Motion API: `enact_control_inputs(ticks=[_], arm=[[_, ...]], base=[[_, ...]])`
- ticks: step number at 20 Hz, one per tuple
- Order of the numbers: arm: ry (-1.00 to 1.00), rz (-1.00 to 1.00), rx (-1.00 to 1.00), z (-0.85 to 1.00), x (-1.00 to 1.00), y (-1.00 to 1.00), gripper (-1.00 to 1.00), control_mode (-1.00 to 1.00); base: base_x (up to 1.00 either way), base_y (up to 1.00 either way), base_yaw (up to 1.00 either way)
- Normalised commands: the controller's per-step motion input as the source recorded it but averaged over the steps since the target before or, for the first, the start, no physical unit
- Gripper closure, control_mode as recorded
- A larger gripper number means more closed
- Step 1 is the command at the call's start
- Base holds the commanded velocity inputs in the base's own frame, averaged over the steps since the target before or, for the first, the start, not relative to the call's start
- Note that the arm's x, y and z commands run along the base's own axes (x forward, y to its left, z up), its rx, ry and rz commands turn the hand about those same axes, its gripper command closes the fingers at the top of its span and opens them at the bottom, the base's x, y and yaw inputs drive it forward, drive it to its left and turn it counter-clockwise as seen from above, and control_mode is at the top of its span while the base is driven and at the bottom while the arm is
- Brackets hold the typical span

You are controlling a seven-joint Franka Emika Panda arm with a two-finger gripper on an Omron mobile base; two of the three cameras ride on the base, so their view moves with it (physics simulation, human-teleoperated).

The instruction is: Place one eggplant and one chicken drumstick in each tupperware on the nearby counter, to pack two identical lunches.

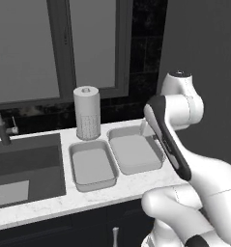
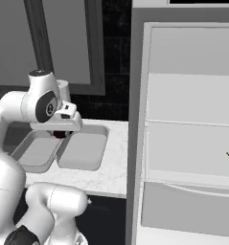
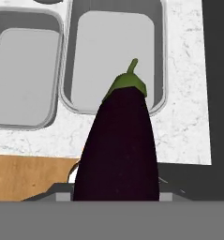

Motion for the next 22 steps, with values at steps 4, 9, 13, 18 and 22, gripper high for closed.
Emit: enact_control_inputs(ticks=[4, 9, 13, 18, 22], arm=[[0.00, 0.00, 0.00, -0.52, 1.00, 0.00, 1.00, -1.00], [0.00, 0.00, 0.00, -0.96, 1.00, 0.04, 1.00, -1.00], [0.09, 0.00, 0.00, -0.99, 1.00, 0.11, 1.00, -1.00], [0.11, 0.00, 0.00, -0.63, 1.00, 0.08, 1.00, -1.00], [0.23, 0.00, -0.02, 0.16, 0.50, 0.00, 1.00, -1.00]], base=[[0.00, 0.00, 0.00], [0.00, 0.00, 0.00], [0.00, 0.00, 0.00], [0.00, 0.00, 0.00], [0.00, 0.00, 0.00]])
